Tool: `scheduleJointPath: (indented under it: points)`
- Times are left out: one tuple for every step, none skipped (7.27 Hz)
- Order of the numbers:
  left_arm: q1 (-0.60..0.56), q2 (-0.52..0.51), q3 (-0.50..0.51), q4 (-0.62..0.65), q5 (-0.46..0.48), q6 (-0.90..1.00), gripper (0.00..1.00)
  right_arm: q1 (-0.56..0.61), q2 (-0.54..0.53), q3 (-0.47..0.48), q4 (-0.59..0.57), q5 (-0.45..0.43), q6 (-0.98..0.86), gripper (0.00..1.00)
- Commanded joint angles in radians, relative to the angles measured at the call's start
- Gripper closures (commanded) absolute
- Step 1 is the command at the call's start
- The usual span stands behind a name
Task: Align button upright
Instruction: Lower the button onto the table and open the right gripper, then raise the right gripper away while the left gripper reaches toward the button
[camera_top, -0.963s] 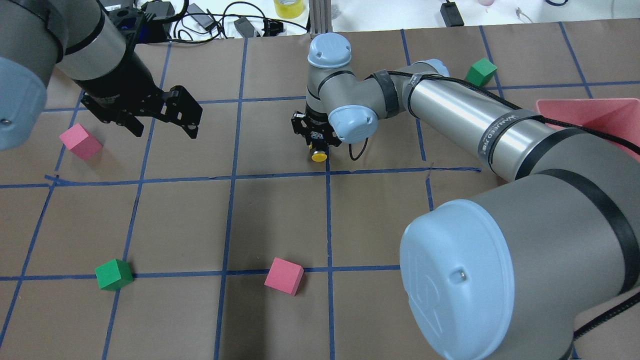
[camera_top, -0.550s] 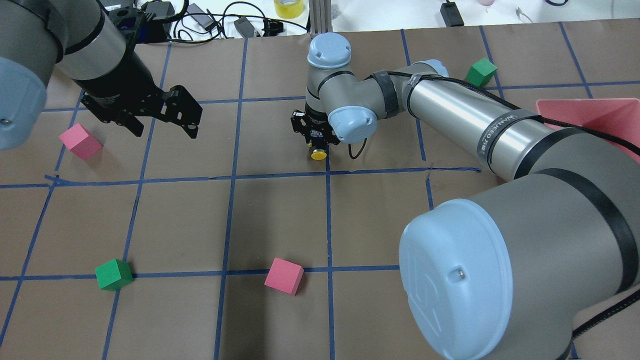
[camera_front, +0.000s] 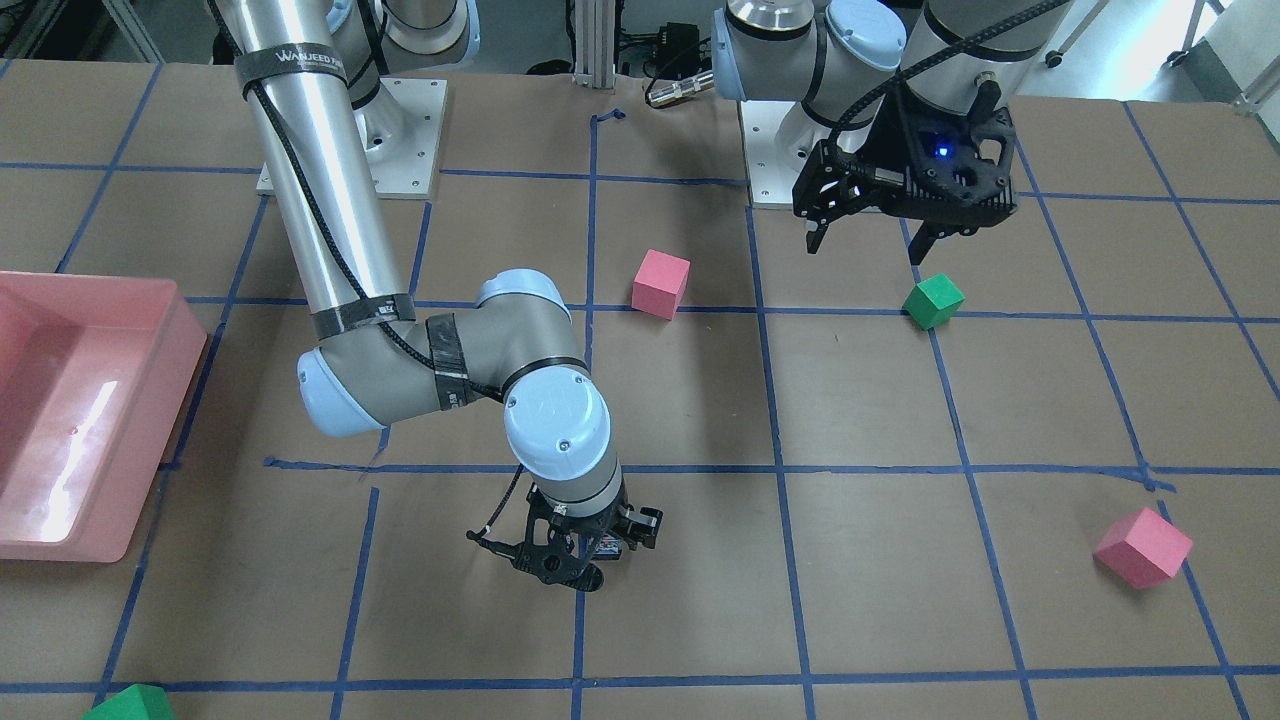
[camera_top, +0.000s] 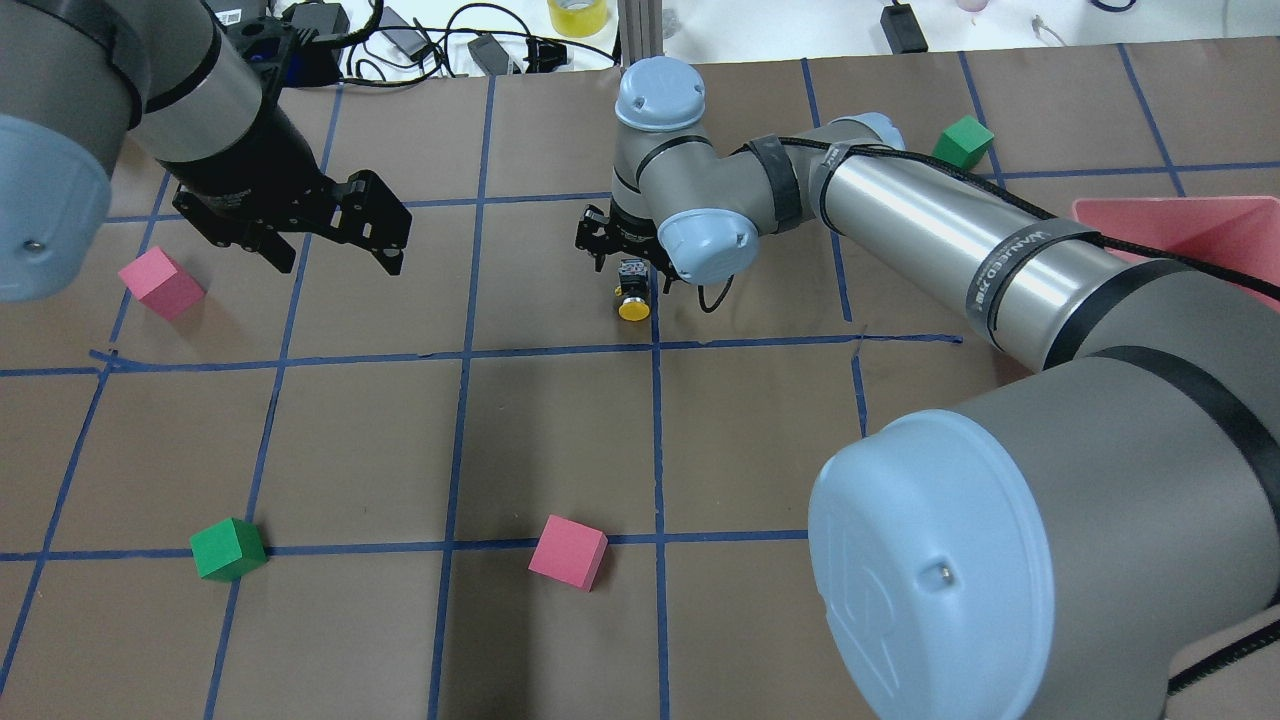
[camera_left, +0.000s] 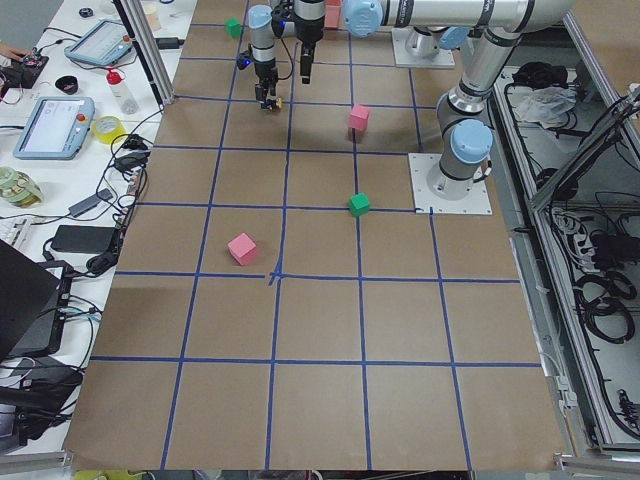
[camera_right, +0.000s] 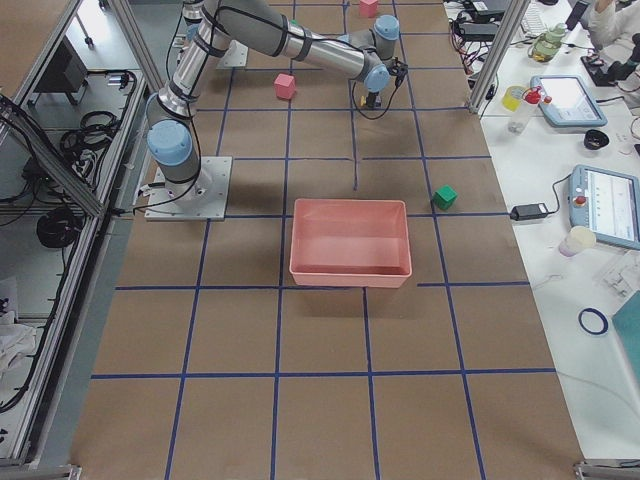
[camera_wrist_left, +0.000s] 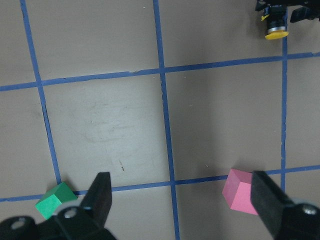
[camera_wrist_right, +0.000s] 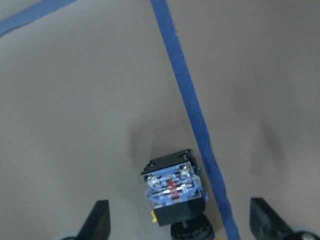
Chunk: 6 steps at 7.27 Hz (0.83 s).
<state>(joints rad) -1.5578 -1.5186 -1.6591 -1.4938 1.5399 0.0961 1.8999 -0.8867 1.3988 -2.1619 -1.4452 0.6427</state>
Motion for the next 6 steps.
scheduleJointPath:
  points:
    - [-0.007,0.0,-0.106,0.14,0.0,0.01,0.0,-0.015,-0.119,0.046,0.077,-0.021,-0.228,0.0]
    - [-0.01,0.001,-0.181,0.253,0.005,0.01,0.0,-0.043,-0.193,0.092,0.117,-0.07,-0.301,0.0]
    - [-0.016,0.001,-0.276,0.406,0.006,0.01,0.0,-0.098,-0.274,0.141,0.205,-0.082,-0.381,0.0]
    - [-0.05,-0.006,-0.395,0.64,0.009,0.01,0.0,-0.167,-0.361,0.178,0.268,-0.09,-0.54,0.0]
    - [-0.073,-0.029,-0.522,0.887,0.012,-0.002,0.0,-0.236,-0.461,0.187,0.381,-0.09,-0.604,0.0]
    - [-0.076,-0.067,-0.603,1.075,0.011,-0.006,0.0,-0.261,-0.545,0.187,0.498,-0.093,-0.612,0.0]
